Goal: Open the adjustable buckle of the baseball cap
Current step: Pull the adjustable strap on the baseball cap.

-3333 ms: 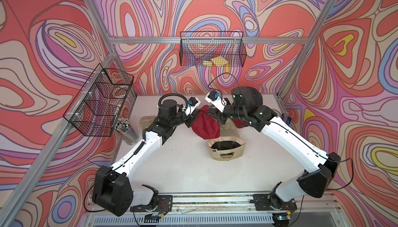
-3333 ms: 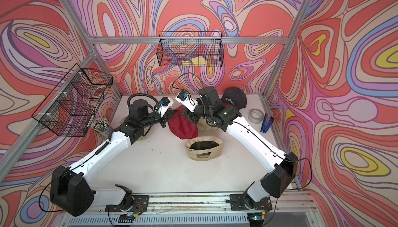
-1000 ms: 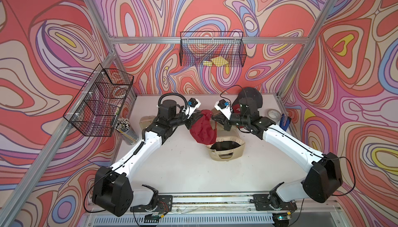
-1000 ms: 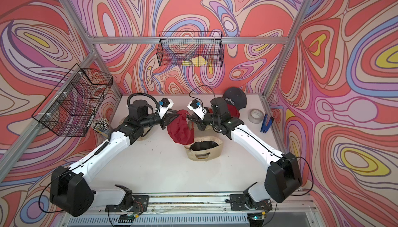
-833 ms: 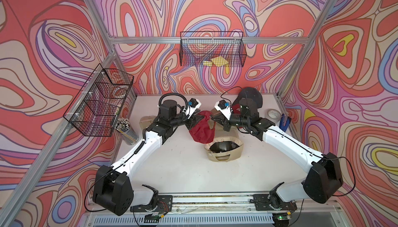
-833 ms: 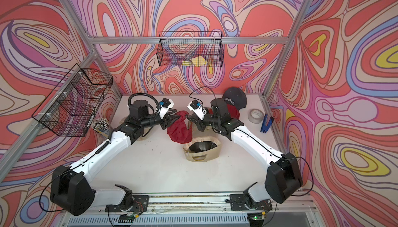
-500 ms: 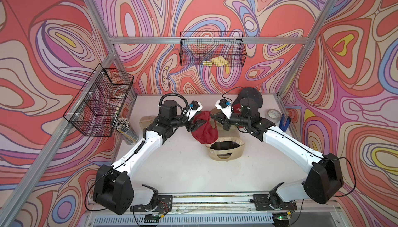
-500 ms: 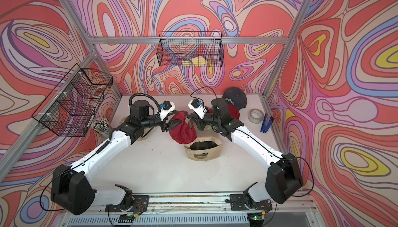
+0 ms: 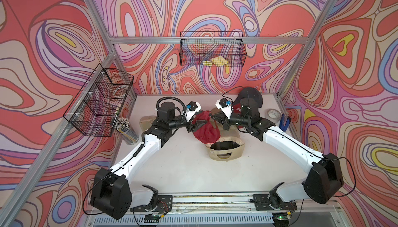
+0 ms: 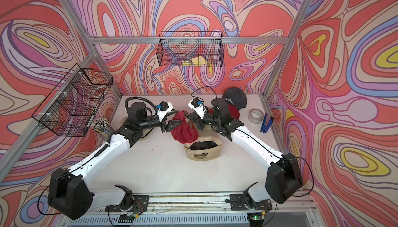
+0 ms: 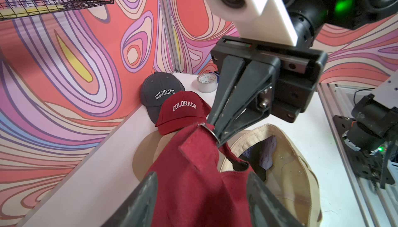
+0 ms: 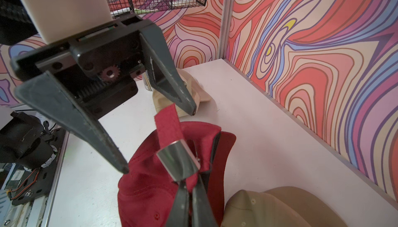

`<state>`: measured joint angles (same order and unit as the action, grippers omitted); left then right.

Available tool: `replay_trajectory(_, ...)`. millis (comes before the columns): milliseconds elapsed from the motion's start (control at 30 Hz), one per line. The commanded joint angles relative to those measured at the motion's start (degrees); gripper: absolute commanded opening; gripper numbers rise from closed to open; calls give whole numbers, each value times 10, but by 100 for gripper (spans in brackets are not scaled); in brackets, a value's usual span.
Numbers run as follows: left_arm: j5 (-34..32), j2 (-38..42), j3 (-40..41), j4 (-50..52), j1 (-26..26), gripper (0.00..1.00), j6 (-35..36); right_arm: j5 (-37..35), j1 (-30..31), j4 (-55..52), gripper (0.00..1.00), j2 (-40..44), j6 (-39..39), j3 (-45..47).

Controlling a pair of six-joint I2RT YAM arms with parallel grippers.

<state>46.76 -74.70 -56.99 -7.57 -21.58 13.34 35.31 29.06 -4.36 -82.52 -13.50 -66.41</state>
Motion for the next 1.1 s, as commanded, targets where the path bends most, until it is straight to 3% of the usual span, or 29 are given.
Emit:
replay_trajectory(0,26,10,-11,-32,3,62,-72,-6,1,14,0,0,16,-9)
replay_trajectory(167,-14,10,-14,12,-7,62,-51,-4,1,18,0,0,28,-13)
replay_trajectory(367,-70,-7,-2,-13,-19,62,-70,17,2,23,0,-3,30,-15)
replay_trajectory(1067,-8,-55,-22,-60,-19,49,-84,88,1,36,0,-33,40,-17)
